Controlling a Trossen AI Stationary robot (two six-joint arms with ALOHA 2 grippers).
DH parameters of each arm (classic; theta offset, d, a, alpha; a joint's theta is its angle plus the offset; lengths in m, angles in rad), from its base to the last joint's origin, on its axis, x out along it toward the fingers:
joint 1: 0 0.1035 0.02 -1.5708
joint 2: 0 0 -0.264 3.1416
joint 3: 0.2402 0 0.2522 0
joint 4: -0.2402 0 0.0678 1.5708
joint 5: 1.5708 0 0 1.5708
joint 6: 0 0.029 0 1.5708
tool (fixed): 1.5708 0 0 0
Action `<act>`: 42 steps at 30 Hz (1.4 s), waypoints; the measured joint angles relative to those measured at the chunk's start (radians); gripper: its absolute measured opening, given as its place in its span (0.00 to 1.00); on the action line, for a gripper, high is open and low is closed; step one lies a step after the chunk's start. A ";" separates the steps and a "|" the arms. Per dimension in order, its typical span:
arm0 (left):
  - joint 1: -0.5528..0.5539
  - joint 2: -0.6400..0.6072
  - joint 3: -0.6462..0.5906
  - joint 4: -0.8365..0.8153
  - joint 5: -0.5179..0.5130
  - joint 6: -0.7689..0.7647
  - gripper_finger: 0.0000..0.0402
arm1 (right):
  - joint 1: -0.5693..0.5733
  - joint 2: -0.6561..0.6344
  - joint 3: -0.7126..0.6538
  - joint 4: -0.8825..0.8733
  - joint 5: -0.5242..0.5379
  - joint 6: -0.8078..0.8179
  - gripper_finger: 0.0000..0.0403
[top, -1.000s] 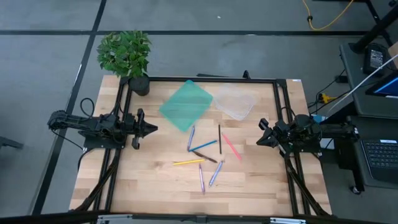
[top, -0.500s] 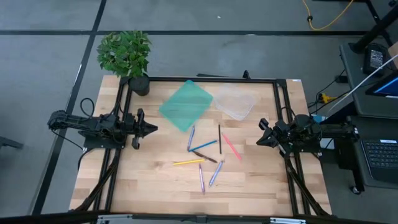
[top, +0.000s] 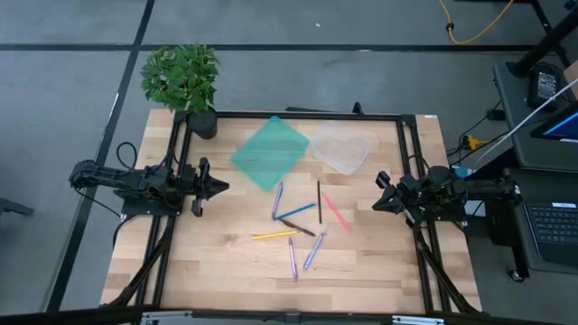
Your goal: Sort pens & pencils
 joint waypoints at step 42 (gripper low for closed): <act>0.000 0.025 0.000 0.017 0.022 0.178 0.07 | 0.000 0.010 0.000 -0.085 0.065 -0.276 0.06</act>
